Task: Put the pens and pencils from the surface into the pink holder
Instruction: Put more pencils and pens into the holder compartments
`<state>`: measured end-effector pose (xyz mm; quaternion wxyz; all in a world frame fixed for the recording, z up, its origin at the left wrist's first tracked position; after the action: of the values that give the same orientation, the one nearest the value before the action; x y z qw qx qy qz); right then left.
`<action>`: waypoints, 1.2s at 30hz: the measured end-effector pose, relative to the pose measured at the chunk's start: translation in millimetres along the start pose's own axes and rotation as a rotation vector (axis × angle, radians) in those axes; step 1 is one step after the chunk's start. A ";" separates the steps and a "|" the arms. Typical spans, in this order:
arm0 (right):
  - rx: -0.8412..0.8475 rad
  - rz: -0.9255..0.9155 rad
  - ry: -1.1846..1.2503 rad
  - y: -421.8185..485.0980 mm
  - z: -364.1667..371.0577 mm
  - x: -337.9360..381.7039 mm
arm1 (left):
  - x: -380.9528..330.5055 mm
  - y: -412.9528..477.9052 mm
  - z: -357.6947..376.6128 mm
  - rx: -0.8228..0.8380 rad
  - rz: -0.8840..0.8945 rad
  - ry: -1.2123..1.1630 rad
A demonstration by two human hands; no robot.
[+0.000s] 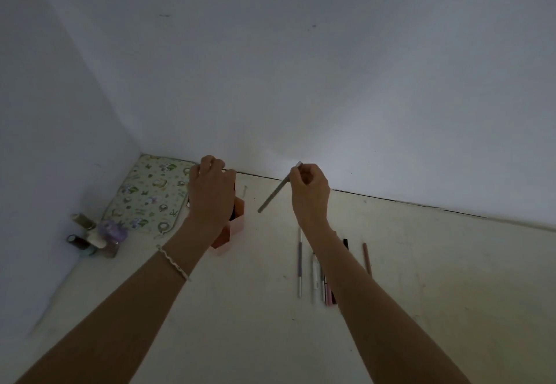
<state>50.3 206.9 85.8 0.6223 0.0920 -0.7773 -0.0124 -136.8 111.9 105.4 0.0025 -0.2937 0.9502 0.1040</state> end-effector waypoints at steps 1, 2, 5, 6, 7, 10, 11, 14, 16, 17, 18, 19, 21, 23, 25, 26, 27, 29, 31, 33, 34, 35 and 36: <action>0.000 -0.021 0.021 -1.7 4.8 4.3 | 4.9 0.0 0.4 0.005 -0.018 0.003; 0.012 -0.039 0.032 -4.0 11.4 7.3 | 10.1 0.3 -4.1 -0.010 -0.040 -0.032; 0.102 -0.075 -0.010 -14.8 38.3 8.8 | 17.4 0.6 -22.9 -0.061 -0.069 -0.149; 0.143 -0.088 -0.043 -19.2 46.9 7.1 | 16.4 1.0 -26.8 -0.061 -0.070 -0.176; 0.194 -0.103 -0.083 -23.6 56.3 4.8 | 15.7 1.5 -30.4 -0.065 -0.071 -0.199; 0.318 -0.138 -0.189 -34.0 71.5 -4.3 | 6.4 -3.1 -39.6 -0.085 -0.090 -0.239; 0.314 -0.137 -0.203 -33.9 68.2 -6.9 | -0.8 -7.3 -40.7 -0.085 -0.089 -0.258; 0.188 -0.110 -0.216 -21.0 35.3 -13.9 | -31.2 -26.1 -29.1 -0.010 -0.076 -0.394; 0.109 -0.041 -0.228 -10.0 6.1 -25.3 | -61.1 -44.2 2.8 0.155 -0.051 -0.412; 0.088 -0.009 -0.230 -5.9 -6.8 -32.0 | -76.5 -55.1 24.1 0.245 -0.036 -0.385; 0.072 0.014 -0.234 -3.3 -19.3 -37.9 | -90.0 -66.3 46.2 0.330 -0.036 -0.363; 0.057 0.028 -0.243 -1.4 -32.8 -43.8 | -102.1 -78.0 67.3 0.410 -0.048 -0.353; 0.052 0.042 -0.290 -0.4 -53.0 -52.4 | -115.3 -98.6 103.0 0.515 -0.065 -0.319; 0.112 0.066 -0.354 -2.3 -65.3 -63.5 | -120.0 -113.2 127.8 0.553 -0.050 -0.255; 0.192 0.114 -0.399 -7.1 -72.9 -77.5 | -117.6 -119.2 140.9 0.551 -0.049 -0.232; 0.223 0.133 -0.427 -9.6 -76.2 -84.1 | -116.2 -119.6 144.8 0.560 -0.054 -0.247; 0.251 0.152 -0.455 -12.2 -77.7 -89.7 | -113.9 -117.3 146.5 0.566 -0.069 -0.282; 0.312 0.185 -0.519 -19.1 -78.3 -100.4 | -107.9 -108.7 141.2 0.577 -0.134 -0.392; 0.405 0.182 -0.633 -27.7 -70.9 -108.4 | -103.7 -96.4 127.5 0.558 -0.169 -0.496; 0.499 0.163 -0.733 -37.8 -59.0 -114.9 | -103.0 -85.6 110.3 0.543 -0.150 -0.589; 0.532 0.150 -0.782 -43.1 -52.8 -117.3 | -101.9 -80.3 100.2 0.530 -0.138 -0.629; 0.557 0.128 -0.837 -48.5 -46.6 -118.5 | -100.2 -74.3 90.0 0.511 -0.124 -0.660; 0.579 0.099 -0.898 -53.8 -41.8 -119.8 | -98.8 -68.9 80.5 0.487 -0.116 -0.686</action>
<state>122.7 177.0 -27.6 0.1775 0.2086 -0.9421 0.1936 -21.1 127.5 19.7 0.3936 -0.2858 0.8731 -0.0320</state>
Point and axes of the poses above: each hand's wrist, its own y-axis towards the middle knuckle, its own z-axis out of the palm, x = y × z, the point moved 10 cm from there along y, towards the middle knuckle, and after that the axes turned 8 degrees about -z, right-handed, at the moved point
